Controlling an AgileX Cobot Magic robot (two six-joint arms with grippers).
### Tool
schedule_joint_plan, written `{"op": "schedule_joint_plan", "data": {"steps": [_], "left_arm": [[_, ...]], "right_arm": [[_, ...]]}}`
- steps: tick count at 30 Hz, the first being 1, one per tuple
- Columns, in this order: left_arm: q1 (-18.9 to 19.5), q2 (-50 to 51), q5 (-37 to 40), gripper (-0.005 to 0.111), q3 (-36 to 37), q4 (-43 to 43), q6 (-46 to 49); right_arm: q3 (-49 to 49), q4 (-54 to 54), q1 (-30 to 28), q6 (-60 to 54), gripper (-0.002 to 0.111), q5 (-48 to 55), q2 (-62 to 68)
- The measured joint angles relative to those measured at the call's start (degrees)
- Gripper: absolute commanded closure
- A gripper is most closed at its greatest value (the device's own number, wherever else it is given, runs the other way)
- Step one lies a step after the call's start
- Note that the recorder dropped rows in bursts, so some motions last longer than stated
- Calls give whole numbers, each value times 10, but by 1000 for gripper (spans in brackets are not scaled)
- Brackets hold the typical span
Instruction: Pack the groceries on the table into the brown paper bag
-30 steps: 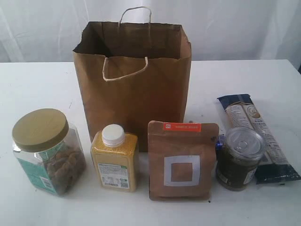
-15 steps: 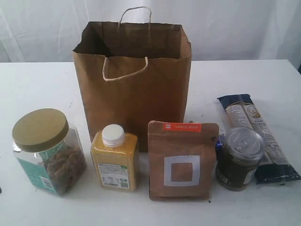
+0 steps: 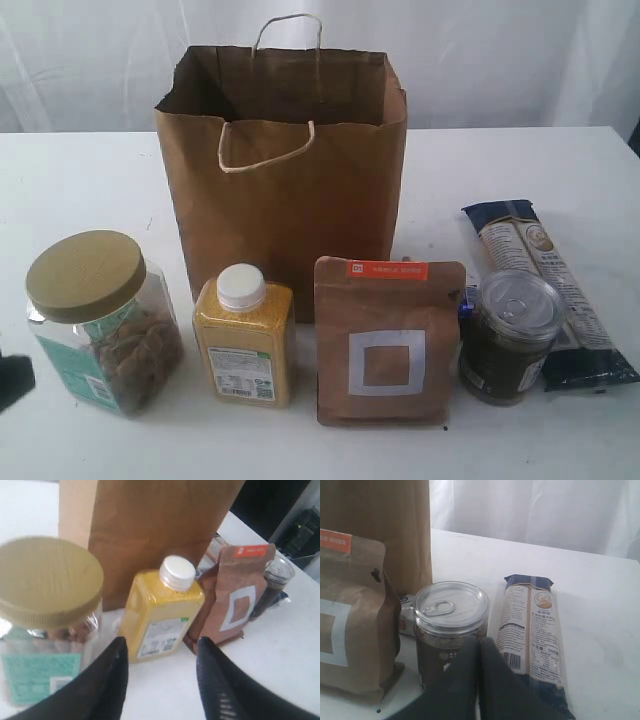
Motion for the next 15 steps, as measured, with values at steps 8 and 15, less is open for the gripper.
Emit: {"op": "schedule_joint_plan", "data": {"steps": [8, 15], "left_arm": [[0, 124, 22, 77, -165, 268, -194], [0, 173, 98, 88, -223, 290, -257]], "right_arm": [[0, 0, 0, 0, 108, 0, 0], [0, 0, 0, 0, 108, 0, 0]]}}
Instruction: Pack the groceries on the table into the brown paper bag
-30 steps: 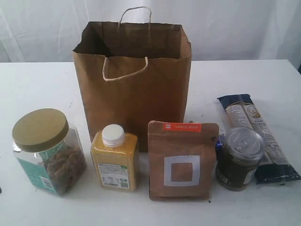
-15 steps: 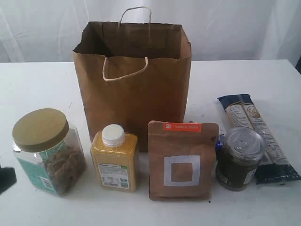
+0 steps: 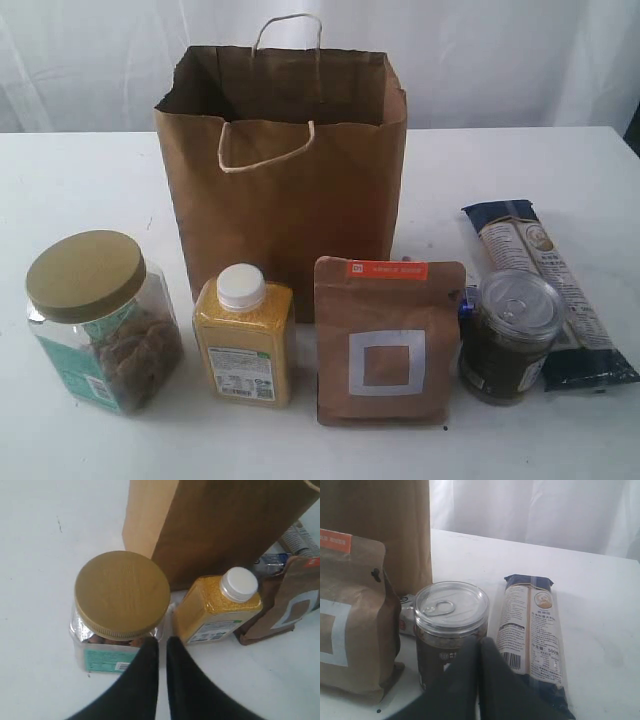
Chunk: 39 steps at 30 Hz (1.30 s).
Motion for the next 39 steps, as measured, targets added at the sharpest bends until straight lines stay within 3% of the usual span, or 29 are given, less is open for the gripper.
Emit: {"op": "schedule_joint_plan", "data": {"steps": [5, 7, 11, 18, 23, 29, 39], "left_arm": [[0, 10, 6, 44, 6, -6, 11], [0, 21, 2, 36, 19, -12, 29], [0, 45, -17, 37, 48, -53, 94], [0, 80, -83, 37, 134, -235, 248], [0, 76, -152, 37, 183, -262, 315], [-50, 73, -206, 37, 220, -282, 369], [-176, 73, -399, 37, 281, -323, 416]], "right_arm": [[0, 0, 0, 0, 108, 0, 0], [0, 0, 0, 0, 108, 0, 0], [0, 0, 0, 0, 108, 0, 0], [0, 0, 0, 0, 108, 0, 0], [0, 0, 0, 0, 108, 0, 0], [0, 0, 0, 0, 108, 0, 0], [0, 0, 0, 0, 108, 0, 0]]}}
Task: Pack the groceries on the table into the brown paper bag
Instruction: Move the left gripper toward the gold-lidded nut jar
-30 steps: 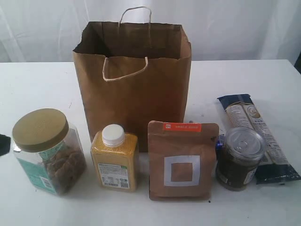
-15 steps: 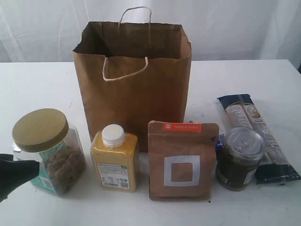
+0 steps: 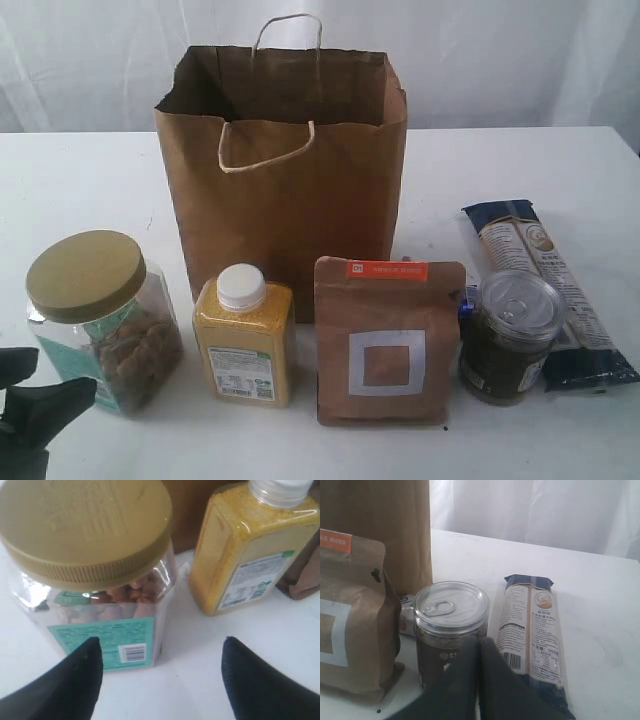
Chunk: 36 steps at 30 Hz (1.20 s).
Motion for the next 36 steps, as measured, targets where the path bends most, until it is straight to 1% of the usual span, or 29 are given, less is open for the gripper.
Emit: {"op": "schedule_joint_plan", "data": {"steps": [3, 5, 9, 11, 13, 17, 20, 27, 32, 36], "left_arm": [[-20, 3, -67, 37, 11, -8, 1], [-26, 12, -95, 37, 17, -14, 1], [-29, 32, -88, 37, 21, -19, 1], [-37, 38, -81, 36, 22, -21, 1], [-52, 39, -81, 33, 22, -31, 1], [-87, 39, -93, 21, 22, -59, 1], [-103, 44, -112, 20, 22, -72, -1], [-106, 71, -161, 20, 30, -76, -32], [-106, 76, -182, 20, 30, -46, -64], [-106, 79, -184, 23, 30, -12, -96]], "right_arm": [[0, 0, 0, 0, 108, 0, 0], [0, 0, 0, 0, 108, 0, 0], [0, 0, 0, 0, 108, 0, 0], [0, 0, 0, 0, 108, 0, 0], [0, 0, 0, 0, 108, 0, 0], [0, 0, 0, 0, 108, 0, 0], [0, 0, 0, 0, 108, 0, 0], [0, 0, 0, 0, 108, 0, 0], [0, 0, 0, 0, 108, 0, 0], [0, 0, 0, 1, 108, 0, 0]]}}
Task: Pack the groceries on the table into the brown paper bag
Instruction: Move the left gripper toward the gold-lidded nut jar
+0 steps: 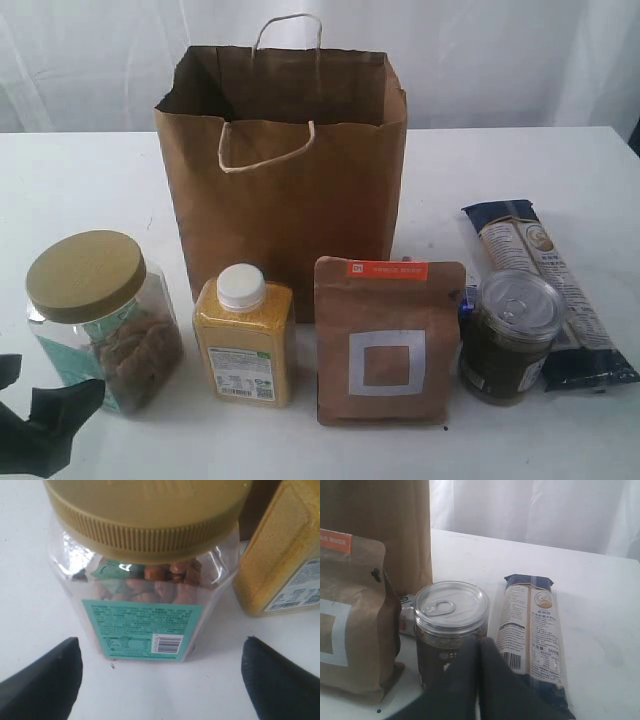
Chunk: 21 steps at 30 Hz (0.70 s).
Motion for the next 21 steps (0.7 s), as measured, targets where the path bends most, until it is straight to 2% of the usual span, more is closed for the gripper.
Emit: {"op": "schedule_joint_plan", "data": {"steps": [9, 12, 14, 15, 16, 17, 18, 19, 20, 21], "left_arm": [[0, 0, -7, 24, 0, 62, -83], [0, 0, -8, 24, 0, 64, -87], [0, 0, -9, 24, -2, 32, -79], [0, 0, -6, 24, -4, 1, -65], [0, 0, 5, 24, -14, -59, -11], [0, 0, 15, 24, -20, -84, 23], [0, 0, 35, 24, -37, -155, 105], [0, 0, 43, 24, -46, -187, 143], [0, 0, 66, 24, -65, -272, 248], [0, 0, 74, 24, -72, -310, 293]], "right_arm": [[0, 0, 0, 0, 108, 0, 0], [0, 0, 0, 0, 108, 0, 0], [0, 0, 0, 0, 108, 0, 0], [0, 0, 0, 0, 108, 0, 0], [0, 0, 0, 0, 108, 0, 0], [0, 0, 0, 0, 108, 0, 0], [0, 0, 0, 0, 108, 0, 0], [0, 0, 0, 0, 108, 0, 0], [0, 0, 0, 0, 108, 0, 0], [0, 0, 0, 0, 108, 0, 0]]}}
